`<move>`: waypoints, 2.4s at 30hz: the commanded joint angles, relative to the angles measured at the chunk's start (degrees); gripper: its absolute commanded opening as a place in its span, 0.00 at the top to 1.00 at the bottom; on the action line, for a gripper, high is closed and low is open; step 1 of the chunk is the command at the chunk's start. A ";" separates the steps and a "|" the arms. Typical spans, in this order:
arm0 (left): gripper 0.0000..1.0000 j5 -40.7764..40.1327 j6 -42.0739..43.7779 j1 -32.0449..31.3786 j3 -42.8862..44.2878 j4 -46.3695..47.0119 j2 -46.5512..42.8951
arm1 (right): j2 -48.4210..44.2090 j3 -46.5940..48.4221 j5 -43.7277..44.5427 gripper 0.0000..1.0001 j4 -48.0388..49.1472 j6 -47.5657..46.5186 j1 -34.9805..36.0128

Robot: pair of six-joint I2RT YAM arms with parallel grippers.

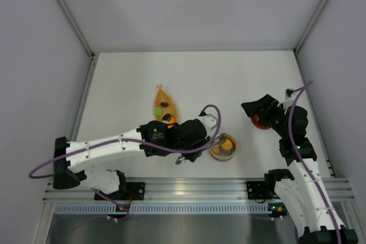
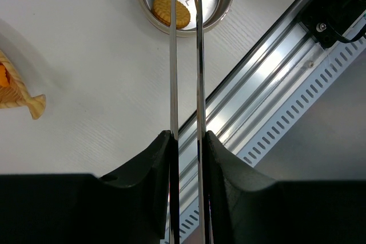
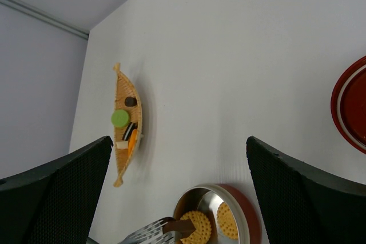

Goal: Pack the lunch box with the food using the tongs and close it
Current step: Place the fake food in the packing box, then pick up the fake food from the plate.

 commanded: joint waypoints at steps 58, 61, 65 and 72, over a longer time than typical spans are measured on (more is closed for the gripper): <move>0.51 -13.02 0.02 24.53 -2.34 -5.74 -10.13 | -0.51 -0.07 0.05 0.00 4.02 -0.10 -0.61; 0.51 -10.64 0.29 24.53 -4.18 -4.60 -9.43 | -0.42 -0.16 0.05 0.00 4.02 -0.10 -0.61; 0.51 -9.66 0.38 24.53 -5.51 -5.03 -8.81 | -0.33 -0.34 0.14 0.01 4.02 -0.10 -0.52; 0.51 -10.01 0.38 24.53 -8.32 -6.00 -9.43 | -0.33 -0.69 0.05 0.00 4.46 -0.02 -0.52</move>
